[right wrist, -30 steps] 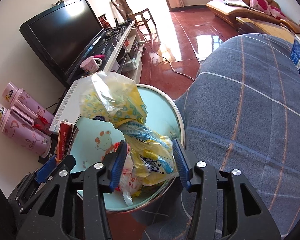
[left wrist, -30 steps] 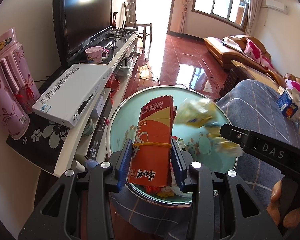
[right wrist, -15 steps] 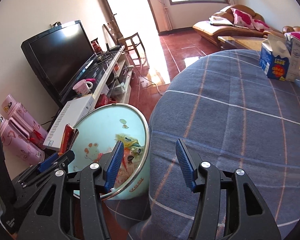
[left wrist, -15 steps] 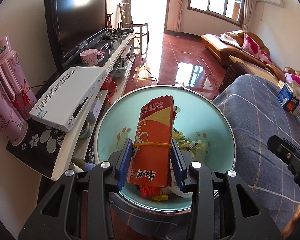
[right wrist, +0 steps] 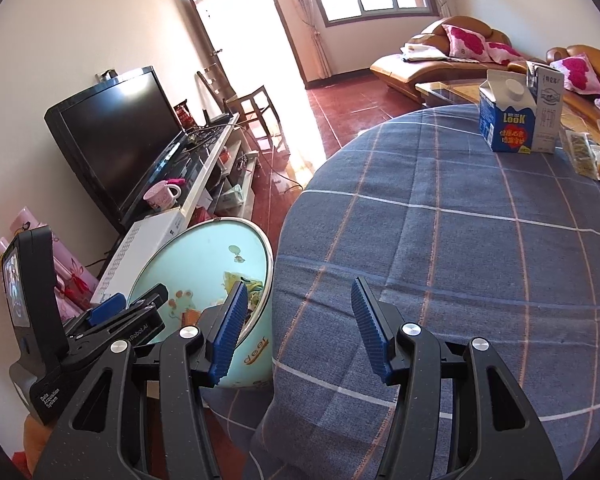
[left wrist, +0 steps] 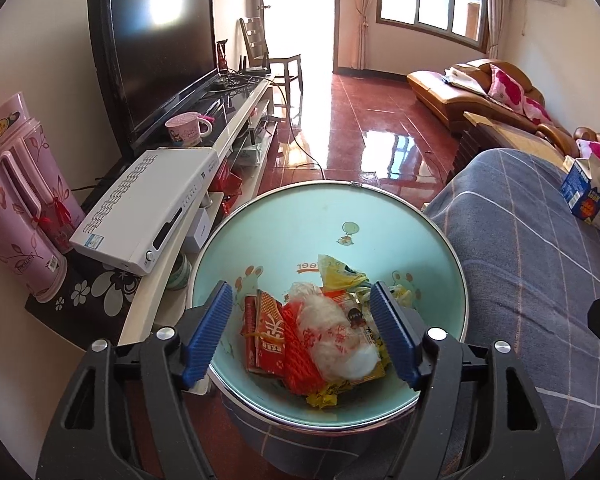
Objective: Collect trash
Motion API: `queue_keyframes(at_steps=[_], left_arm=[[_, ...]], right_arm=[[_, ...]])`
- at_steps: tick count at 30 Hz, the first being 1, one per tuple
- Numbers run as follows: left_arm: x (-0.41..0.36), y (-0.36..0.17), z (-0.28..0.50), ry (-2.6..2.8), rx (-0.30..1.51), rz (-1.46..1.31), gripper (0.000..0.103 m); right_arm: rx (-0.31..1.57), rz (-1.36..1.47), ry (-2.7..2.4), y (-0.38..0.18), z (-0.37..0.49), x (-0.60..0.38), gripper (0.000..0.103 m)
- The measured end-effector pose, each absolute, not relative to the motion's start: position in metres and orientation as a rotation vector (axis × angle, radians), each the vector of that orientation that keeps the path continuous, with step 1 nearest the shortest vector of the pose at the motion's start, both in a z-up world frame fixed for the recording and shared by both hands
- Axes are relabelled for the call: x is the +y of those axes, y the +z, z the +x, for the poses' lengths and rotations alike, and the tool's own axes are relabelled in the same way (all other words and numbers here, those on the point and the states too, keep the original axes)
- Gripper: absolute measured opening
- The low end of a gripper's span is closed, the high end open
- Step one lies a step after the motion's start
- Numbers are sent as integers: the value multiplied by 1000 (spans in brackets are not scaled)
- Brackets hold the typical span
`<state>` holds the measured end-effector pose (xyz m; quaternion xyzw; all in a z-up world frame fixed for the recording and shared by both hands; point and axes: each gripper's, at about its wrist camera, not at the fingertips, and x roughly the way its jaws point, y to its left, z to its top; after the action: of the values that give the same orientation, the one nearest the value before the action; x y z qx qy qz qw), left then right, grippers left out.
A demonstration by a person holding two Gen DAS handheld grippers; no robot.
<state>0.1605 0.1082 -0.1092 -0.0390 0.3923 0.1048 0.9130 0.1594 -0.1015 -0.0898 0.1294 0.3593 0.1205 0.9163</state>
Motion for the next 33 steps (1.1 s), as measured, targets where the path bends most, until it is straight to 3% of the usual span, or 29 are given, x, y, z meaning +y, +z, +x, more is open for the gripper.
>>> queue_keyframes(at_steps=[3, 6, 13, 33], left_arm=[[105, -100, 149, 228, 776, -79, 88], [102, -91, 135, 254, 748, -67, 97], [103, -72, 105, 297, 711, -83, 97], [84, 24, 19, 281, 421, -10, 97]], right_arm=[[724, 277, 244, -86, 155, -106, 55], [694, 290, 239, -79, 147, -110, 65], [625, 293, 218, -65, 126, -116, 87], [397, 217, 214, 2, 50, -129, 93]])
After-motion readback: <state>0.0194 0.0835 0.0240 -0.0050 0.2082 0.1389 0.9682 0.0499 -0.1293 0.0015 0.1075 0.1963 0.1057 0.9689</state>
